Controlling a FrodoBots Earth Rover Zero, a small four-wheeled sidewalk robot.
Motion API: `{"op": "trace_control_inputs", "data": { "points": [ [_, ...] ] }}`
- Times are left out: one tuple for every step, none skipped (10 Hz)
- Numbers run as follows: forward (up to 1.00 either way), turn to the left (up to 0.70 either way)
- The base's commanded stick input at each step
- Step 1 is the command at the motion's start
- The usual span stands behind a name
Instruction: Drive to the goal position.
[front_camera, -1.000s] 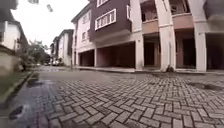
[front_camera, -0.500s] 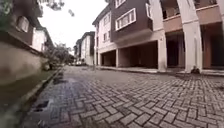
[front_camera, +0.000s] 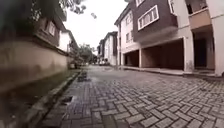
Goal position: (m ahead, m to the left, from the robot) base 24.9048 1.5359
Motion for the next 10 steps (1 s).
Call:
{"op": "trace_control_inputs", "data": {
  "points": [
    [0.0,0.0],
    [0.0,0.0],
    [0.0,0.0],
    [0.0,0.0],
    [0.21,0.0],
    [0.49,0.0],
    [0.5,0.0],
    [0.5,0.0],
    [0.5,0.0],
    [0.5,0.0]
  ]
}}
